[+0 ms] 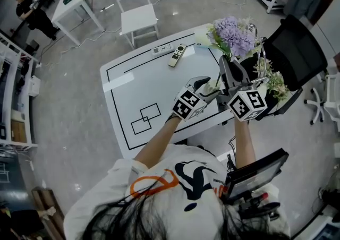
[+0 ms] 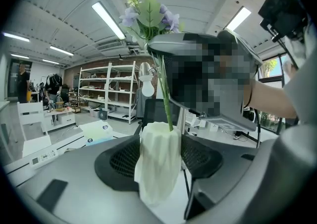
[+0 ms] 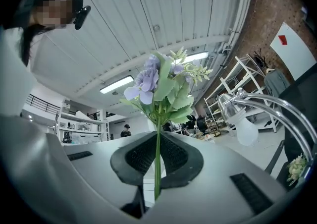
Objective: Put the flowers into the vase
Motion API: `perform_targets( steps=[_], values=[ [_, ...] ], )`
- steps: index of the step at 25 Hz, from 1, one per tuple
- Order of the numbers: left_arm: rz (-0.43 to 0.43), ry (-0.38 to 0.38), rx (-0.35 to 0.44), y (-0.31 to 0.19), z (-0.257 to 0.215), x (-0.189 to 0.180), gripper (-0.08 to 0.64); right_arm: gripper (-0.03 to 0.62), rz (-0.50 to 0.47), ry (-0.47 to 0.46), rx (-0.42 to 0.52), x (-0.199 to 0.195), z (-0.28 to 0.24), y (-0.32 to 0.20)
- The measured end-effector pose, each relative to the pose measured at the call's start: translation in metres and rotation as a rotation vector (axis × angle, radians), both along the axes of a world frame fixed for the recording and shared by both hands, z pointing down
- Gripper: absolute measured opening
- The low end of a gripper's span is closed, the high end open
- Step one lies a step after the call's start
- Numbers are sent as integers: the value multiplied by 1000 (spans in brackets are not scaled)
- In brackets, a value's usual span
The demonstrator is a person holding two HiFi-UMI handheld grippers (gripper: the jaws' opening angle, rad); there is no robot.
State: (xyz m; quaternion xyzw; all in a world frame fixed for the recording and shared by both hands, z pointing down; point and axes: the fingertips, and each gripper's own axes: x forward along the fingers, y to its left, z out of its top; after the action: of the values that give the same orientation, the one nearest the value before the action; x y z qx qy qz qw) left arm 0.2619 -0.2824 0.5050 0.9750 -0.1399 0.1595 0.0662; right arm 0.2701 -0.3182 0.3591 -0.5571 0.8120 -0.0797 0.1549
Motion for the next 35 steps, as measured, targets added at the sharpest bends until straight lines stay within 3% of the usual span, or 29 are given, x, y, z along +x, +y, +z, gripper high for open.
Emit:
perform_targets(
  steps=[10, 15, 19, 27, 29, 35],
  values=[
    [-7, 21, -4, -1, -1, -1, 258, 20, 13, 58, -97, -2, 38, 11],
    [-10, 27, -6, -2, -1, 0, 258, 26, -11, 185, -195, -9, 60, 17],
    [-13, 36, -6, -2, -2, -1, 258, 134, -42, 261, -295, -17, 79, 26],
    [-21, 58, -2, -2, -2, -1, 259, 178, -39, 391, -432, -20, 106, 43],
    [-22, 60, -2, -2, -3, -1, 259, 183, -28, 381, -444, -19, 109, 47],
    [-27, 65, -3, -4, -2, -1, 259, 206, -18, 178, -464, -10, 114, 57]
  ],
)
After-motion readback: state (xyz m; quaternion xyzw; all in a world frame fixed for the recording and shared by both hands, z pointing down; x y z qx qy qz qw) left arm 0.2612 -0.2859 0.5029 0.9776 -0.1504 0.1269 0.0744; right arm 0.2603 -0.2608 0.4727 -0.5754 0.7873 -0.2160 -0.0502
